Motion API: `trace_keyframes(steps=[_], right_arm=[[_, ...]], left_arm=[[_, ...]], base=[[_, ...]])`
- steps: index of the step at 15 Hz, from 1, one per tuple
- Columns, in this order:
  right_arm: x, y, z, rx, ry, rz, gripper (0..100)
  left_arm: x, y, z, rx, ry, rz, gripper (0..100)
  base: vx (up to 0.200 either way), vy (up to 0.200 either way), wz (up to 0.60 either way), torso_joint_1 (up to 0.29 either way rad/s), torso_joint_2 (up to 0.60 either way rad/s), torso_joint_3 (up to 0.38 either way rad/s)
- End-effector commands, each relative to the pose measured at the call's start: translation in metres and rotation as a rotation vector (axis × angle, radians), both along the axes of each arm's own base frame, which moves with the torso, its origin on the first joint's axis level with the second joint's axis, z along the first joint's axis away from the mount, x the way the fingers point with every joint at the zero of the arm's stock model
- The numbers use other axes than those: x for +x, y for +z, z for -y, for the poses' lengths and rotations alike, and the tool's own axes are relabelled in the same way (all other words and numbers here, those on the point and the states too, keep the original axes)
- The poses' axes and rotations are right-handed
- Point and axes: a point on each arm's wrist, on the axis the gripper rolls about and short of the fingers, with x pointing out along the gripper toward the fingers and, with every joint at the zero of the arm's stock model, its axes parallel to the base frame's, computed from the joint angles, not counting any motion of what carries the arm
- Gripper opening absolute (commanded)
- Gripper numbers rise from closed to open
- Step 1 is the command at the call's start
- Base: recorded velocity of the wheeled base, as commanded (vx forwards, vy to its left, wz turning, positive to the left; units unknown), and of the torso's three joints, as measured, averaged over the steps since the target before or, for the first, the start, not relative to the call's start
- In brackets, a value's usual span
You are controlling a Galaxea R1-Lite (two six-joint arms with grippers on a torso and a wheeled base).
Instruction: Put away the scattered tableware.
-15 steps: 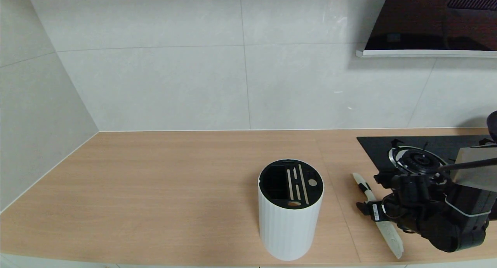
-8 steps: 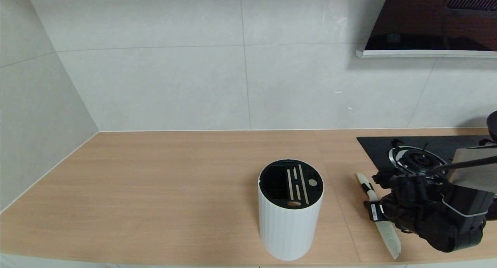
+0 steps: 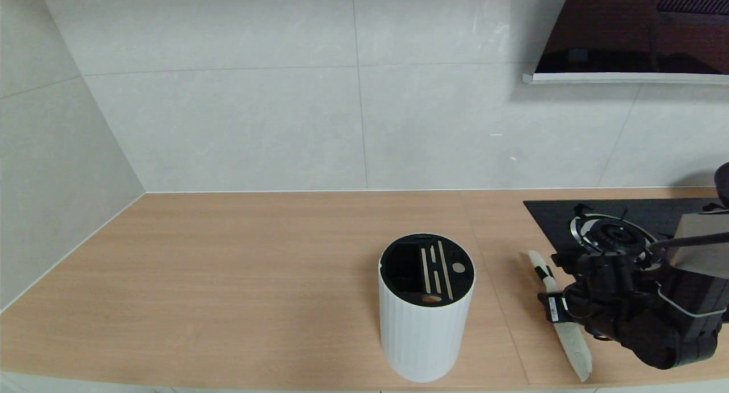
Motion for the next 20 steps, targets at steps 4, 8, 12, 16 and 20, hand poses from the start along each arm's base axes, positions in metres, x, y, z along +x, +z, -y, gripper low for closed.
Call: trace_keyframes(steps=[4, 8, 12, 16, 20], right_arm=[[-0.027, 0.088, -0.003, 0.035, 0.023, 0.247, 0], [-0.045, 0.148, -0.02, 0.067, 0.091, 0.378, 0], [-0.041, 0.209, -0.046, 0.1, 0.17, 0.454, 0], [-0.045, 0.236, -0.082, 0.188, 0.27, 0.523, 0], [-0.054, 0.239, -0.099, 0.274, 0.31, 0.52, 0]], left_arm=[[0.0, 0.0, 0.0, 0.014, -0.003, 0.001, 100], [-0.009, 0.049, 0.004, 0.022, -0.218, 0.048, 100], [0.046, 0.149, 0.009, -0.006, -0.414, -0.126, 100], [0.145, 0.216, 0.034, -0.132, -0.62, -0.219, 100], [0.209, 0.194, 0.103, -0.323, -0.84, -0.304, 100]], base=[[0.0, 0.0, 0.0, 0.0, 0.0, 0.0], [0.0, 0.0, 0.0, 0.0, 0.0, 0.0], [0.0, 0.0, 0.0, 0.0, 0.0, 0.0], [0.0, 0.0, 0.0, 0.0, 0.0, 0.0], [0.0, 0.0, 0.0, 0.0, 0.0, 0.0]])
